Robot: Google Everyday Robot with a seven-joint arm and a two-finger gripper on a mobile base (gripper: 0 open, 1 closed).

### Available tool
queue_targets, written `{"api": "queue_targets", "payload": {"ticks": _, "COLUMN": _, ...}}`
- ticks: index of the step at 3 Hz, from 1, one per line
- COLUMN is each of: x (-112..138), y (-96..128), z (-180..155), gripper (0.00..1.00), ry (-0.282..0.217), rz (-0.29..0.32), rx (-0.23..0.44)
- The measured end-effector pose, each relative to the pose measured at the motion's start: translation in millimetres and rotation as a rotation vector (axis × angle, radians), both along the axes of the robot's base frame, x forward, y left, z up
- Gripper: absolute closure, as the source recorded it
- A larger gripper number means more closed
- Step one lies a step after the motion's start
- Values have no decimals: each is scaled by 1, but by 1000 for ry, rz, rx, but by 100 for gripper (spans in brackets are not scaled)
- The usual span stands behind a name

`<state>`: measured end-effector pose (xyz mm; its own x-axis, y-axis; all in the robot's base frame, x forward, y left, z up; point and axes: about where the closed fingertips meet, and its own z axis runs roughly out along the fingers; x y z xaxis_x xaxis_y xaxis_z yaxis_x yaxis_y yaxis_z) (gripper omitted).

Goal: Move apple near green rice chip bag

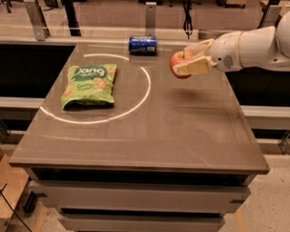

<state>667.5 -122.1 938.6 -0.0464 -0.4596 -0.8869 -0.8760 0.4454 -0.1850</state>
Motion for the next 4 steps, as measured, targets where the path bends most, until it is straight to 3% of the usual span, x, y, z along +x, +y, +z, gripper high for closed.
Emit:
{"api": "queue_targets", "payload": {"ticks": 2, "x": -5, "y": 100, "z": -15, "gripper": 100, "ry": -13, "rz": 141, "rx": 42}}
{"api": "queue_targets", "payload": {"ticks": 3, "x": -6, "y": 145, "z": -39, "gripper": 100, "ry": 24, "rz": 175, "rx": 79}}
{"api": "queue_targets", "payload": {"ticks": 4, "x": -4, "y": 174, "z": -66, "gripper": 82, "ry": 71, "rz": 200, "rx": 104}}
